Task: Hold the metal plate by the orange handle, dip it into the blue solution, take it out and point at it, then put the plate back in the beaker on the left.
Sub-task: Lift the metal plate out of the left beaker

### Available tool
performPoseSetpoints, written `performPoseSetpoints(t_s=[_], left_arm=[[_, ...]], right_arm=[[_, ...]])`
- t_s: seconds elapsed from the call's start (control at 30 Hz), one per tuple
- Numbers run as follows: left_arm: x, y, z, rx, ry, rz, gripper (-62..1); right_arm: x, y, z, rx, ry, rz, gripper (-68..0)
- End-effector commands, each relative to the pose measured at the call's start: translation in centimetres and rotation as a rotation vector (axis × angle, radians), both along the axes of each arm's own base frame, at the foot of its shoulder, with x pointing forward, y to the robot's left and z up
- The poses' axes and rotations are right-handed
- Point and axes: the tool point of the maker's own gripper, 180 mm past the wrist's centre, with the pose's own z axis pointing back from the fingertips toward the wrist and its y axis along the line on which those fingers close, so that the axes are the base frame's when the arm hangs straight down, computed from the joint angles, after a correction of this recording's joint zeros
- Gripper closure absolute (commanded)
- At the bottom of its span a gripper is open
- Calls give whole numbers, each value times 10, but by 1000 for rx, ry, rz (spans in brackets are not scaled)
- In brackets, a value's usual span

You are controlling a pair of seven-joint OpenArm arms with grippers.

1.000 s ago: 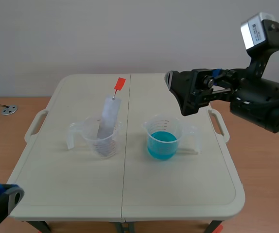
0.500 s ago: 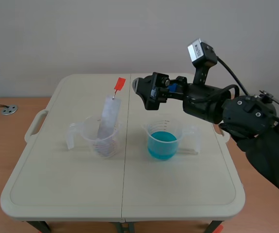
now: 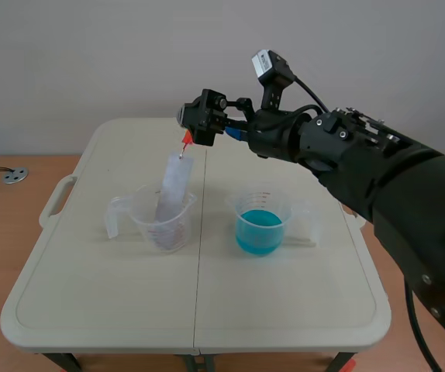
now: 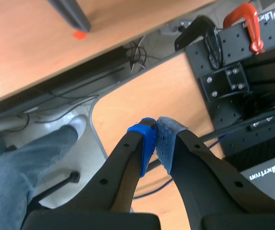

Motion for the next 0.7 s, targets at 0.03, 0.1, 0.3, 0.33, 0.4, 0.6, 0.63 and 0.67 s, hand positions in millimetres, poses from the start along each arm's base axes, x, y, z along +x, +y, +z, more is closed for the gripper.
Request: performPoseSetpoints(t_s=[0.03, 0.1, 0.3, 0.33, 0.4, 0.6, 0.63, 0.67], left_arm=[[0, -3, 0, -15, -5, 1, -18], [-3, 0, -2, -10, 3, 4, -18], [-6, 2, -4, -4, 13, 7, -18], [-6, 2, -4, -4, 13, 7, -18], [-6, 2, -4, -4, 13, 7, -18], [-2, 3, -4, -1, 5, 8, -18], [-1, 4, -5, 1, 4, 8, -18], [0, 4, -5, 1, 1, 8, -18]], right_arm=[[9, 21, 23, 36, -36, 38, -636], [10, 31, 22, 36, -21, 55, -636], [16, 49, 26, 42, 2, 76, -636], [16, 49, 26, 41, 2, 78, -636], [16, 49, 26, 39, 0, 78, -636], [12, 49, 18, 29, 23, 87, -636], [11, 49, 18, 39, 30, 84, -636], [10, 48, 16, 49, 40, 81, -634]])
